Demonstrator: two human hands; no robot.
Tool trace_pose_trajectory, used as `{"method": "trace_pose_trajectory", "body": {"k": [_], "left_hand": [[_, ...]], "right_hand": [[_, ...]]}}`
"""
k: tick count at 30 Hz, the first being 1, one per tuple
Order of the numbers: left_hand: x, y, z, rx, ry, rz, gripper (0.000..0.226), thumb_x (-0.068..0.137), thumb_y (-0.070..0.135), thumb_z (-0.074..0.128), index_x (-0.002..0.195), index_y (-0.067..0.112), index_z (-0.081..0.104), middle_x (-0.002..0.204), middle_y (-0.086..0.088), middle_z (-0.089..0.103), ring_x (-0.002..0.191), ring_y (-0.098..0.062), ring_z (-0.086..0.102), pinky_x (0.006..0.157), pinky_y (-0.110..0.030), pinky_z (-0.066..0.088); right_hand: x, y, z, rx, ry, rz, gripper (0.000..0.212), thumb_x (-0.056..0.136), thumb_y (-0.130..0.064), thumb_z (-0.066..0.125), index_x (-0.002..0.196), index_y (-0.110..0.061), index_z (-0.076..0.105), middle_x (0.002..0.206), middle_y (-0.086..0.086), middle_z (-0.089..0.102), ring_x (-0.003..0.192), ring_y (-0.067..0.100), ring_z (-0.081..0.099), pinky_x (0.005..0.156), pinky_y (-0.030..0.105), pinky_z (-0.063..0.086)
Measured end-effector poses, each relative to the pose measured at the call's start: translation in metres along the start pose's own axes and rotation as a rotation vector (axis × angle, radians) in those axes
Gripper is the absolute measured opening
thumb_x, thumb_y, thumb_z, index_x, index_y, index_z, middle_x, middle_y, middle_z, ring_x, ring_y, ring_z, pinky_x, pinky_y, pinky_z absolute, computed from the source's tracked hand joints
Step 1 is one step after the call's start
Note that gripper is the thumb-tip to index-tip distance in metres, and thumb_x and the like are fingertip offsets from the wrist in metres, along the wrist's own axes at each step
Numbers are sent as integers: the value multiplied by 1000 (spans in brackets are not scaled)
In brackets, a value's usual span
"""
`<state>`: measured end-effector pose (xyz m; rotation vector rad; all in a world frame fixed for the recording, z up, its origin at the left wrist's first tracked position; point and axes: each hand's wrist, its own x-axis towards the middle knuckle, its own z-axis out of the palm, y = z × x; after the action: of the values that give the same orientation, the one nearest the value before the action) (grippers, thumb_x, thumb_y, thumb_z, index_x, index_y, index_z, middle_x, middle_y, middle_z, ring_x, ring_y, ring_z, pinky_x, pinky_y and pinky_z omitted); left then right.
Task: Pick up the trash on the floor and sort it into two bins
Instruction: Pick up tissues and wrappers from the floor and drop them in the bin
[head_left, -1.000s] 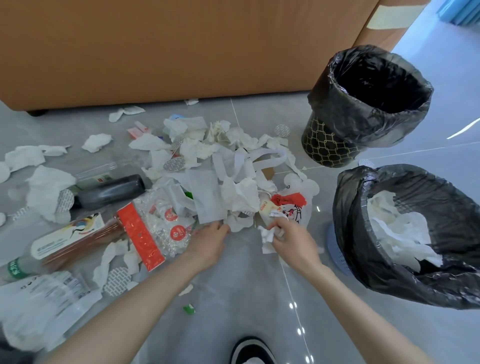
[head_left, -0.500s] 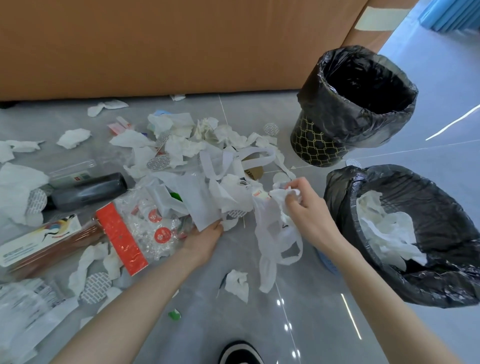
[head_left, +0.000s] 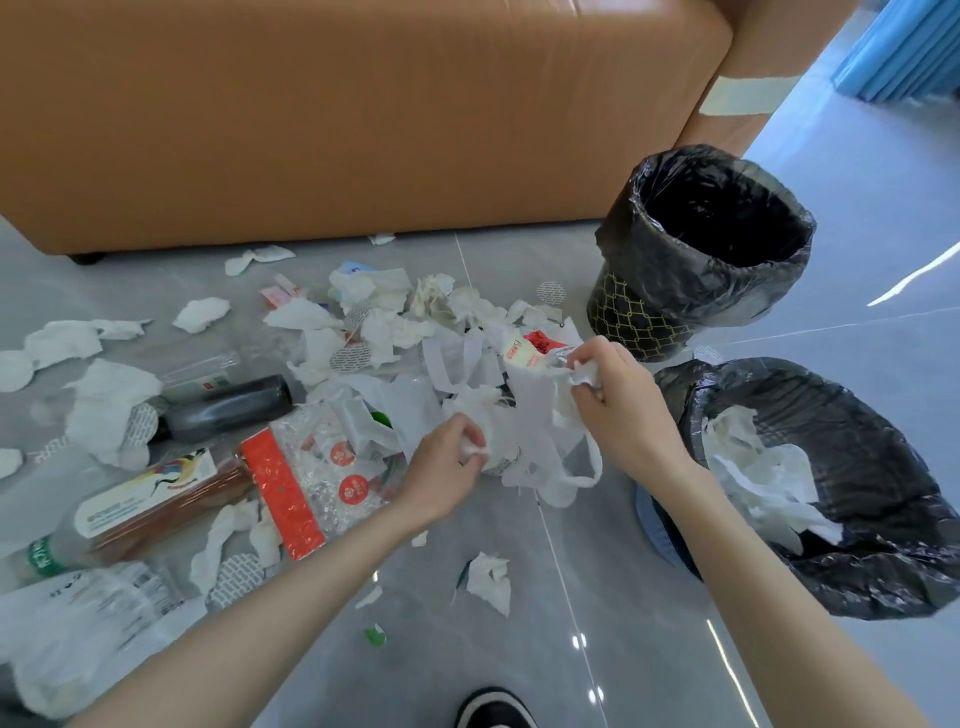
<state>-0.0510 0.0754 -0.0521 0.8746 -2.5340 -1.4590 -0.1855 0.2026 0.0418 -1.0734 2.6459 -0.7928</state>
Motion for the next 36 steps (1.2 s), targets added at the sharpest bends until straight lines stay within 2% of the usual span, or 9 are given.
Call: {"method": "trace_pose_trajectory", "body": {"k": [3, 6, 10, 15, 22, 24, 28, 32, 36], "left_hand": [[6, 27, -26, -71, 61, 2, 23, 91, 20, 55, 108, 23, 40, 81, 6, 51, 62, -9, 47, 55, -22, 35], [7, 61, -52, -91, 40, 135, 52, 90, 20, 55, 130, 38, 27, 114, 2, 54, 60, -14, 47, 65, -30, 43], [10, 104, -67, 221, -178, 288, 65, 91, 26, 59, 143, 42, 25, 146, 6, 41, 121, -16, 49, 94, -30, 41], [8, 152, -65, 319, -142, 349, 29, 89, 26, 61, 118, 21, 61, 112, -4, 63, 102, -23, 59, 83, -32, 45], [21, 249, -28, -14, -72, 292, 16, 88, 22, 58, 101, 13, 64, 99, -6, 65, 91, -23, 64, 67, -31, 52], [26, 271, -10, -200, -158, 208, 16, 90, 20, 58, 102, 10, 62, 98, -9, 64, 90, -24, 66, 67, -30, 56], [27, 294, 31, -444, -443, 81, 37, 96, 19, 50, 132, 10, 49, 113, -8, 58, 111, -22, 59, 97, -35, 50], [17, 278, 65, -364, -723, 11, 53, 98, 20, 42, 147, 29, 24, 133, -1, 47, 109, -18, 56, 98, -33, 46], [10, 244, 74, -138, -885, -57, 65, 98, 17, 40, 148, 40, 6, 153, -6, 26, 88, -5, 61, 92, -27, 47]], "right_hand": [[0, -11, -21, 4, 5, 2, 19, 90, -9, 49, 104, -22, 49, 108, -1, 58, 88, 23, 56, 76, 44, 50], [-1, -22, -44, 58, 15, 6, 18, 90, -8, 47, 92, -26, 46, 88, 5, 60, 72, 24, 54, 65, 39, 46], [-7, -34, -73, 148, -50, -8, 19, 86, -4, 45, 90, -22, 47, 64, 9, 49, 50, 19, 37, 51, 33, 32], [-19, -35, -108, 287, 101, 16, 16, 87, -4, 46, 87, -21, 48, 69, 20, 50, 50, 15, 33, 49, 28, 30], [-43, -7, -168, 340, 500, 65, 23, 82, 5, 50, 86, -18, 54, 62, 12, 50, 43, 9, 31, 43, 18, 25], [-49, 5, -184, 338, 612, 86, 25, 79, 6, 54, 87, -17, 59, 78, 11, 62, 47, 10, 34, 46, 17, 30], [-63, 37, -204, 255, 715, 172, 37, 72, 12, 52, 84, -21, 63, 88, -1, 66, 49, 10, 39, 49, 15, 34], [-73, 80, -190, 182, 607, 312, 29, 79, 4, 54, 93, -18, 68, 91, 6, 68, 67, 23, 54, 62, 30, 43], [-83, 116, -152, 125, 407, 445, 33, 78, 2, 55, 96, -22, 69, 93, 2, 68, 72, 17, 55, 60, 25, 40]]}}
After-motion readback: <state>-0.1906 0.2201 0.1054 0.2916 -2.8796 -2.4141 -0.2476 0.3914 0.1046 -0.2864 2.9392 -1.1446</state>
